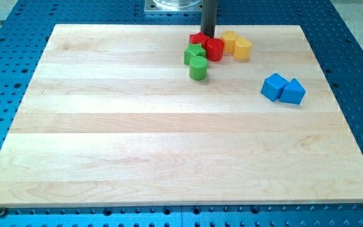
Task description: Slide the hexagon into the red circle
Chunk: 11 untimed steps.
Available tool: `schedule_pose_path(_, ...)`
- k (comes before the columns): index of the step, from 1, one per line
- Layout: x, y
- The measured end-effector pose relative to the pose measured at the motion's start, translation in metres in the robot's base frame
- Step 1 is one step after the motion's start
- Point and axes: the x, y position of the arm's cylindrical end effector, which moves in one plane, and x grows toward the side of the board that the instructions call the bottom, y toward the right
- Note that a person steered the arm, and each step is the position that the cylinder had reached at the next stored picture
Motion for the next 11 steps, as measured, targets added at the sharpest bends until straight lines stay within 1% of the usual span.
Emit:
schedule_pose_path(4, -0.014, 0.006)
schedule_pose_path(5, 0.004, -0.013)
schedule_pose_path(7, 0.01, 0.01)
schedule_pose_path(8, -0.007, 0.07)
schedule_pose_path(9, 0.012, 0.103)
schedule_pose_path(10, 0.03, 0.079)
schedule_pose_path(11, -0.03, 0.063)
